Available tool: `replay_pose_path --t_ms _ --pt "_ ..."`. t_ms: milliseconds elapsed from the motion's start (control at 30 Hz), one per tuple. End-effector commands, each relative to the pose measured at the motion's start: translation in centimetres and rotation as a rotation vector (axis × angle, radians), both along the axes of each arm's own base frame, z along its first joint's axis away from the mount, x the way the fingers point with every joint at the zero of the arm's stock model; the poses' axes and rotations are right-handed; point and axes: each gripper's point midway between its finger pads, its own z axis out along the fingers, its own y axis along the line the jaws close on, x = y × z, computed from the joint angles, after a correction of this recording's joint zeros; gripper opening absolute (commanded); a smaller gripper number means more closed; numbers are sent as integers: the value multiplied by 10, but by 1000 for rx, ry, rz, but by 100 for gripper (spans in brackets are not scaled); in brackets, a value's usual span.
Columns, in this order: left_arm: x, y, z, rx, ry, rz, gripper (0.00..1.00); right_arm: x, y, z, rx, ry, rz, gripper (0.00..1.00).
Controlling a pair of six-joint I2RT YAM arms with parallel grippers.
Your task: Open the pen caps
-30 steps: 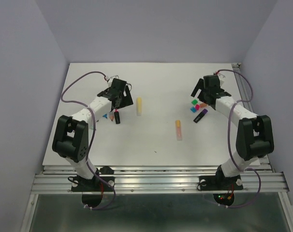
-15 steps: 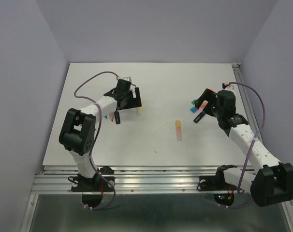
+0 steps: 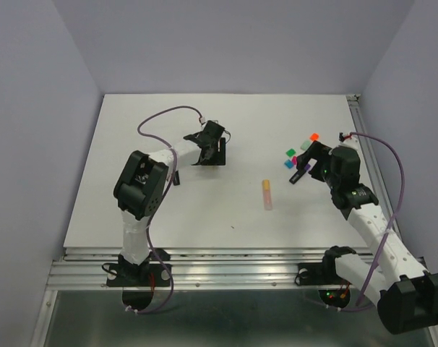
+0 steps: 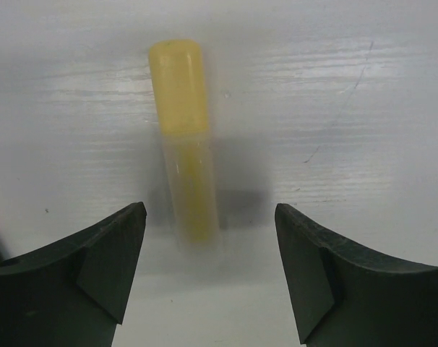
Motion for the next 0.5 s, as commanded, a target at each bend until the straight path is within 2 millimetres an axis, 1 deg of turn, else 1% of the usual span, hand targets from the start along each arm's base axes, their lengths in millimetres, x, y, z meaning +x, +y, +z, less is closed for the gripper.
replay_pose_path --t_ms 0,33,133,233,267,333,367,433,467 --pt "4 17 -2 136 6 76 82 1 -10 -2 -38 -7 -40 100" --pt "4 20 -7 155 20 90 81 2 -9 -2 -34 -6 -35 100" --pt "4 20 -11 156 26 101 79 2 -7 -4 -30 -1 -30 100" --pt "2 17 -19 144 45 90 69 3 -8 -5 -32 3 -38 100" --pt "1 15 -21 137 51 85 63 3 -10 -5 -35 4 -44 100" --pt "0 14 -26 135 60 86 55 3 -9 -4 -33 1 -46 100" --pt "-1 14 -29 136 67 85 46 3 -10 -5 -34 2 -47 100" --pt "-2 14 -33 131 74 87 32 2 -9 -5 -31 1 -40 100" --pt "-5 13 -35 126 83 85 18 3 -8 -3 -29 -6 -36 100"
